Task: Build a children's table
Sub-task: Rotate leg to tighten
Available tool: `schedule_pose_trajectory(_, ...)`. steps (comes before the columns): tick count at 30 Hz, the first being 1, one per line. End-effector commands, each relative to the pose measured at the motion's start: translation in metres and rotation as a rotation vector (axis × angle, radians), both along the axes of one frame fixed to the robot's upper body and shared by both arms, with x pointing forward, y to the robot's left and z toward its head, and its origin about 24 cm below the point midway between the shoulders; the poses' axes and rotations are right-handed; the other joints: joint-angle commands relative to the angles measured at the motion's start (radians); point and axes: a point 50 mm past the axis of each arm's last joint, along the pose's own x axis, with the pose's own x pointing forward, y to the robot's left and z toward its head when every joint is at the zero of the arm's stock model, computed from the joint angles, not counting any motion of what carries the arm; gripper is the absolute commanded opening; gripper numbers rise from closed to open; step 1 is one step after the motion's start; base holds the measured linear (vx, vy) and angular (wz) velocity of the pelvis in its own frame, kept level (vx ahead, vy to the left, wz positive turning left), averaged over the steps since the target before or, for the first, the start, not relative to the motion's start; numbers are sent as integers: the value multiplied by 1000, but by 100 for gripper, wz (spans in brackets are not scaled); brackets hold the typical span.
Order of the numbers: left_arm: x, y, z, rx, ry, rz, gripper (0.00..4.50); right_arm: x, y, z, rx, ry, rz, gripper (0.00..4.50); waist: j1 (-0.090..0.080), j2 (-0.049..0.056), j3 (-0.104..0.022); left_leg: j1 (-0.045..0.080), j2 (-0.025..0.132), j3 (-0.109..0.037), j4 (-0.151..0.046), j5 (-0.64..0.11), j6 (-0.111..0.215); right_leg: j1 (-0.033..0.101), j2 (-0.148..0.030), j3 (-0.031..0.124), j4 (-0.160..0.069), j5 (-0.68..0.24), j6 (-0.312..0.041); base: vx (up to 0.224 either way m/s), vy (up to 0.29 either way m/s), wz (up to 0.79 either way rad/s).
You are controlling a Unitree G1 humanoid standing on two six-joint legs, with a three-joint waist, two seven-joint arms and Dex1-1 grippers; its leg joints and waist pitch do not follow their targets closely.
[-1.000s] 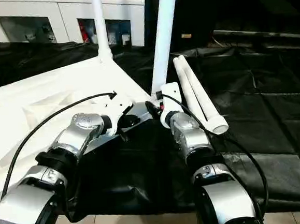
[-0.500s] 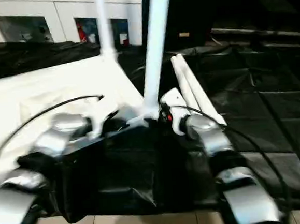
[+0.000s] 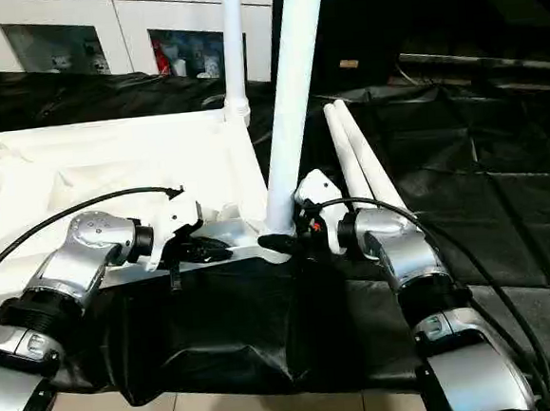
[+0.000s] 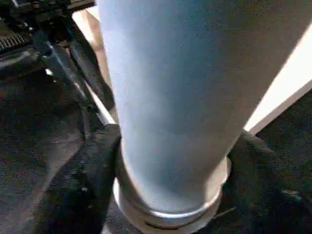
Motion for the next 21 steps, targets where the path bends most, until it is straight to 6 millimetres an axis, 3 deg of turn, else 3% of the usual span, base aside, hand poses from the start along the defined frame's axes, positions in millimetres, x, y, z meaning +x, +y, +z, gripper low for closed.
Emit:
schedule_pose_trajectory(1, -5, -6, 0, -44, 13, -48, 0, 0, -4, 3, 5, -5, -11, 284, 0, -5, -68, -4, 23, 6, -62, -85, 81, 72, -66, 57, -59, -143, -218, 0, 0, 0)
schedule_pose_trajectory(6, 3, -8, -1, -42, -11, 58, 0, 1, -2, -7, -8, 14, -113, 274, -1, -4, -67, -3, 21, 6, -63, -91, 74, 70, -66, 57, -62, -165, -209, 0, 0, 0)
schedule_pose_trajectory(11, 27, -20, 0, -48, -76, 376, 0, 13, 2, -29, -22, 79, -516, 274, -8, -9, -65, 2, 14, 6, -65, -111, 30, 65, -65, 57, -74, -266, -173, 0, 0, 0)
schedule_pose_trajectory(15, 34, -41, 0, -71, -74, 491, 0, 19, 17, -36, 29, 153, -740, 274, -11, -7, -65, -1, 11, 5, -66, -117, 31, 63, -65, 56, -81, -300, -151, 0, 0, 0)
schedule_pose_trajectory(19, 31, -75, 0, -85, -75, 450, 0, 22, 53, -30, 27, 114, -703, 274, -12, 2, -70, -1, 13, 3, -66, -102, 36, 65, -64, 55, -74, -242, -162, 0, 0, 0)
schedule_pose_trajectory(20, 31, -75, 0, -85, -75, 450, 0, 22, 53, -30, 27, 114, -703, 274, -12, -2, -68, -3, 12, 5, -64, -101, 43, 66, -63, 55, -75, -218, -168, 0, 0, 0)
schedule_pose_trajectory(21, 29, -84, 0, -88, -77, 425, 0, 22, 64, -25, 30, 71, -644, 329, -11, -3, -70, -6, 11, 4, -64, -93, 54, 69, -64, 55, -71, -194, -173, 0, 0, 0)
